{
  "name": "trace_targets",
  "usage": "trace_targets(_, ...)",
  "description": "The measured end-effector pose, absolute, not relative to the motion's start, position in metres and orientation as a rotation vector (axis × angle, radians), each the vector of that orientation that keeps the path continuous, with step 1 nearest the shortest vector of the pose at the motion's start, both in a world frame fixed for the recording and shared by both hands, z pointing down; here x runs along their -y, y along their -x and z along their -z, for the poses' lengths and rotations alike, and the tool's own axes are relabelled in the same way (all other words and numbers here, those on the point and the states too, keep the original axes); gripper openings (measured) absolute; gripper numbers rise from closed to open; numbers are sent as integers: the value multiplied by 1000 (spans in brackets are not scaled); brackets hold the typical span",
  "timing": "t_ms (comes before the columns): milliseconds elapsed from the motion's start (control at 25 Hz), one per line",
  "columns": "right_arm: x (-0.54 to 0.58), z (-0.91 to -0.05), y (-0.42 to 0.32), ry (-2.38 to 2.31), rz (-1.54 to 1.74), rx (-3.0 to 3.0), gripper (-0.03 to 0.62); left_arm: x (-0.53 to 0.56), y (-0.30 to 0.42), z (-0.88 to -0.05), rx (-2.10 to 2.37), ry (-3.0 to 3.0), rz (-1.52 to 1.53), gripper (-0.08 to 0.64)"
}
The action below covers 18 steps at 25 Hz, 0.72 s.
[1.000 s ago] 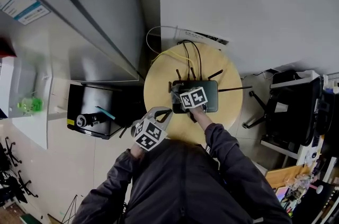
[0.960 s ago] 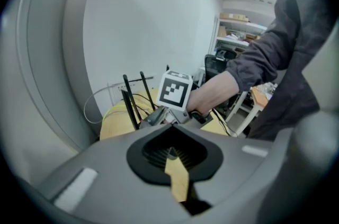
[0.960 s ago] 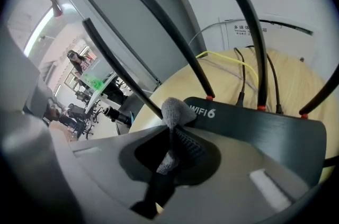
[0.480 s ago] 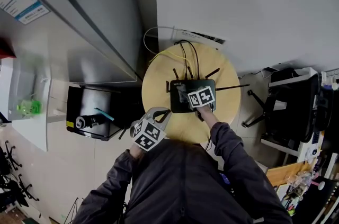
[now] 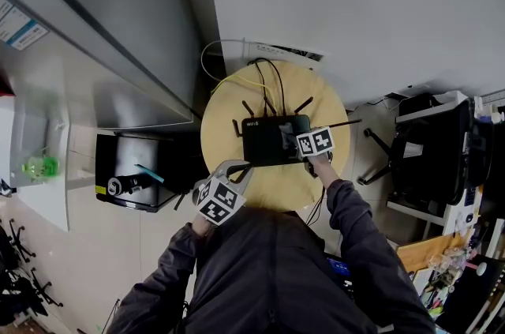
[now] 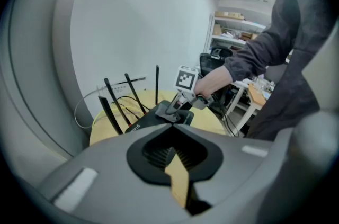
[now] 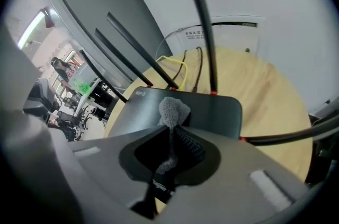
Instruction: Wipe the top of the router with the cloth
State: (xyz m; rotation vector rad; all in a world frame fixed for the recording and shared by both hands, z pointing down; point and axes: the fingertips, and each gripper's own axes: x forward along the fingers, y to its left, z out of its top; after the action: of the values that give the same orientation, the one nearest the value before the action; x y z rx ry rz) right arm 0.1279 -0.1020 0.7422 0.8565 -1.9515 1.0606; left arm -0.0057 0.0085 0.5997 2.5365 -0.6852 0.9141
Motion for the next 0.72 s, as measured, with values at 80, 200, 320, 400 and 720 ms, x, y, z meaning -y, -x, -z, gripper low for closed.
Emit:
trace_targets(80, 104, -742, -145, -881, -1064, 1938, 28, -9, 2, -600, 682, -2539, -916, 2)
trace_targets(200, 105, -742, -171, -911, -1061, 1916, 28, -9, -4, -599, 678, -2542, -918, 2)
trace_targets(320, 106, -743, -191, -935, -1063, 1899, 28, -10, -8, -599, 673, -2544, -924, 2)
trace_targets(400, 106, -743, -200, -947, -1067, 1893, 28, -10, -10, -599, 673, -2545, -927, 2)
trace_targets(720, 105, -733, -188, -983, -1059, 1920, 28, -14, -3, -600, 685, -2536, -929, 2)
